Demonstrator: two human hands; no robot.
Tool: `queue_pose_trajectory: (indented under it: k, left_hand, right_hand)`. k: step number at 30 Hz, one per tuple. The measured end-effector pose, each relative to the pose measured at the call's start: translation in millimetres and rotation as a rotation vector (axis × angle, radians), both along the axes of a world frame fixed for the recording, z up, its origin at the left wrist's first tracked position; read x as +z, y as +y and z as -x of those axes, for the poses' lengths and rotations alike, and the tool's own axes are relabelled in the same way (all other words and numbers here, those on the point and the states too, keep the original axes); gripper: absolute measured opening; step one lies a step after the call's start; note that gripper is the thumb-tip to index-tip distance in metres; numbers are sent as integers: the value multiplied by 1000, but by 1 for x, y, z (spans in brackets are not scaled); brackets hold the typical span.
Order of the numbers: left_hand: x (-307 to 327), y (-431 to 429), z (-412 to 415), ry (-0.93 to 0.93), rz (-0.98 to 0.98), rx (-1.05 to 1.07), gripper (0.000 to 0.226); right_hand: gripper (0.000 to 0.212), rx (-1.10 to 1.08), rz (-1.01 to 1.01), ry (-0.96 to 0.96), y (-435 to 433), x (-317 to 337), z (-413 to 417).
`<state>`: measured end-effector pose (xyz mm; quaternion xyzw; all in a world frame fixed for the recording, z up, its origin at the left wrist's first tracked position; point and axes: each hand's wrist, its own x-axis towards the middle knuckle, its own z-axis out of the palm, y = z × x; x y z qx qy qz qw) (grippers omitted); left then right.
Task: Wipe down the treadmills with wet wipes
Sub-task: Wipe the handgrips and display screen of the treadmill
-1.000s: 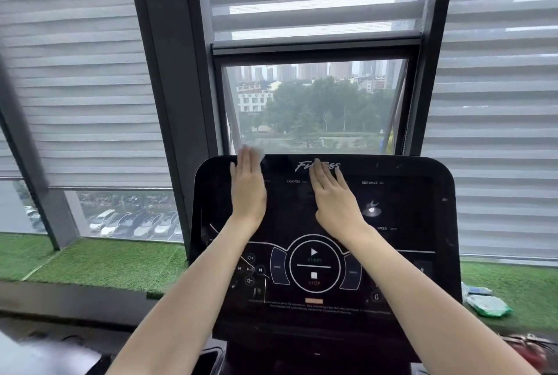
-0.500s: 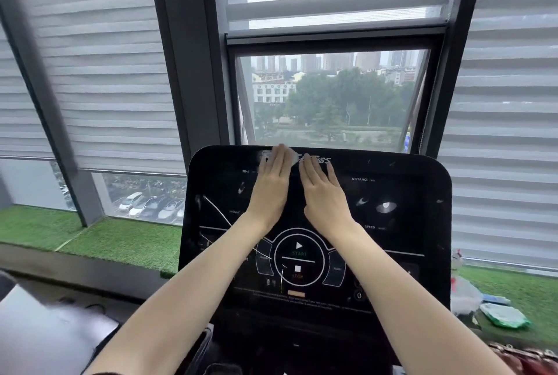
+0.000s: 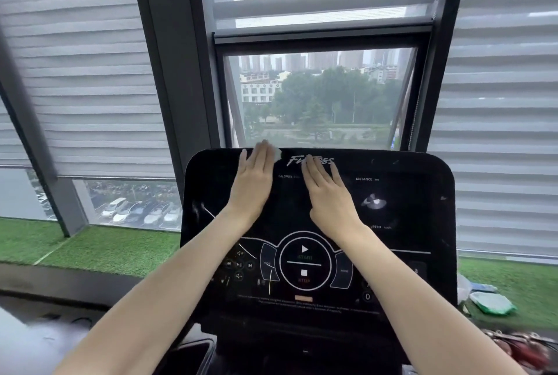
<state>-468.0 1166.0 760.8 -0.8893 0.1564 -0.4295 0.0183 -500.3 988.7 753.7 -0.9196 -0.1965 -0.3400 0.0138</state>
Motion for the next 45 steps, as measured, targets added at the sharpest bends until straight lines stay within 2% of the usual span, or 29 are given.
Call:
queue_pose_trajectory:
  k: [3, 7, 9, 11, 13, 14, 16, 18, 19, 20, 23, 25, 28, 31, 33, 36, 38, 40, 42, 43, 45]
  left_hand:
    - [2, 2, 0, 72, 168, 72, 80]
    - [-7, -28, -8, -28, -26, -281, 60]
    - [-5, -21, -14, -80, -51, -281, 53]
    - [-9, -8, -16, -116, 81, -214, 58]
    - [-12, -11, -8, -39, 316, -157, 75]
    - [-12, -19, -3, -4, 372, -156, 80]
    - [-10, -40, 4, 41, 319, -278, 76]
    - [-7, -48, 3, 54, 140, -425, 67]
    - [-5, -46, 0, 32, 102, -430, 66]
    - [-4, -40, -3, 26, 120, -401, 69]
    - [-11, -28, -5, 10, 387, -266, 87]
    - [-12, -42, 1, 19, 497, -225, 85]
    - [-8, -74, 7, 74, 365, -340, 68]
    - [-4, -68, 0, 44, 224, -427, 70]
    - [-7, -53, -9, 28, 338, -364, 83]
    - [-11, -59, -3, 42, 600, -190, 88]
    - [-14, -78, 4, 80, 537, -223, 88]
    - [-14, -89, 7, 87, 324, -361, 80]
    - [-11, -83, 4, 55, 185, -398, 70]
    - [-12, -77, 1, 43, 201, -356, 72]
    - [-16, -71, 1, 33, 362, -233, 83]
  right_hand:
    - [87, -23, -33, 27, 8, -5, 0]
    - [86, 16, -80, 12, 3, 1, 2]
    - [81, 36, -110, 6, -5, 6, 6]
    - [77, 17, -159, -33, -11, 6, 11]
    - [76, -50, -210, -53, -18, 4, 15]
    - [76, -90, -223, -63, -21, 3, 16]
    - [76, -150, -240, -79, -28, 1, 15]
    - [75, -188, -231, -93, -33, 1, 14]
    - [75, -202, -216, -90, -36, 0, 14]
    - [75, -214, -194, -81, -39, -1, 13]
    - [78, -222, -105, -71, -45, -4, 9]
    - [77, -214, -70, -83, -48, -4, 7]
    - [75, -189, 6, -85, -53, 0, 10]
    - [78, -163, 44, -72, -60, 3, 11]
    - [79, -155, 35, -57, -62, 4, 10]
    - [78, -132, -14, -69, -60, 1, 7]
    - [77, -121, -35, -63, -59, -1, 9]
    - [78, -114, -32, -70, -61, 0, 10]
    - [79, -101, -36, -77, -64, 0, 9]
    - [79, -94, -44, -77, -64, 0, 8]
    - [78, -86, -61, -76, -64, -1, 8]
